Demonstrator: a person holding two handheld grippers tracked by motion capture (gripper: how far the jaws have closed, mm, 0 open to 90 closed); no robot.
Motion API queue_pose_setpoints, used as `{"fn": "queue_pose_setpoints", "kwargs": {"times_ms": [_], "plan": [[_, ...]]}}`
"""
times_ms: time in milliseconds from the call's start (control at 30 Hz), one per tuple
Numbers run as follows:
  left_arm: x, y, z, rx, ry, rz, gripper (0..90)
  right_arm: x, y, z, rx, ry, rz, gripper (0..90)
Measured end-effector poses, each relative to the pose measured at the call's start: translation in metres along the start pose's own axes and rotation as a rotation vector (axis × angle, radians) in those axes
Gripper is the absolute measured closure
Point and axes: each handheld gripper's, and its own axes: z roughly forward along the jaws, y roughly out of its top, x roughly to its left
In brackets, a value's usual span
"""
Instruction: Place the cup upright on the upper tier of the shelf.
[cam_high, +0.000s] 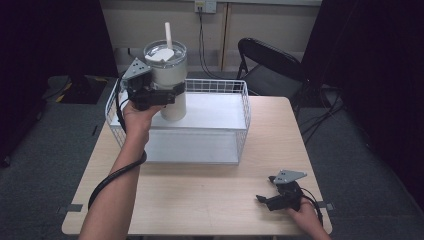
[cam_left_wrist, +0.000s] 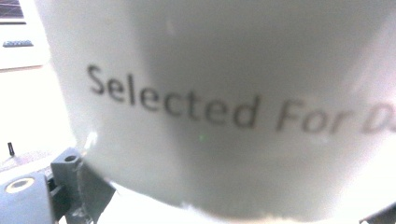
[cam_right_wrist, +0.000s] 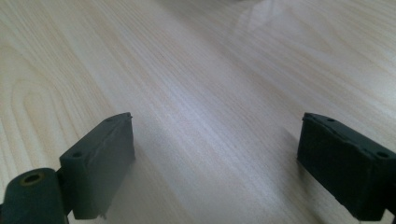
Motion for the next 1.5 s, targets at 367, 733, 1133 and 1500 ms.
{"fn": "queue_pose_setpoints", "kwargs": {"times_ms": [367,733,1133,1500], "plan": [[0.003,-0.008,-0.018,0.003,-0.021,-0.023,8.5,0.000,0.000,0.000,0.000,0.000,-0.001,10.5],[0.012,-0.013,-0.049,-0.013,-0.019,-0.032,15.1,0.000,0.000,0.000,-0.001,0.001,-0.001,10.5],[0.014,-0.017,-0.077,0.004,-0.018,-0.012,15.3,0.000,0.000,0.000,0.000,0.000,0.000,10.5],[0.005,-0.026,-0.087,0.025,-0.056,0.005,15.5,0.000,0.000,0.000,0.001,0.001,0.001,10.5]]}}
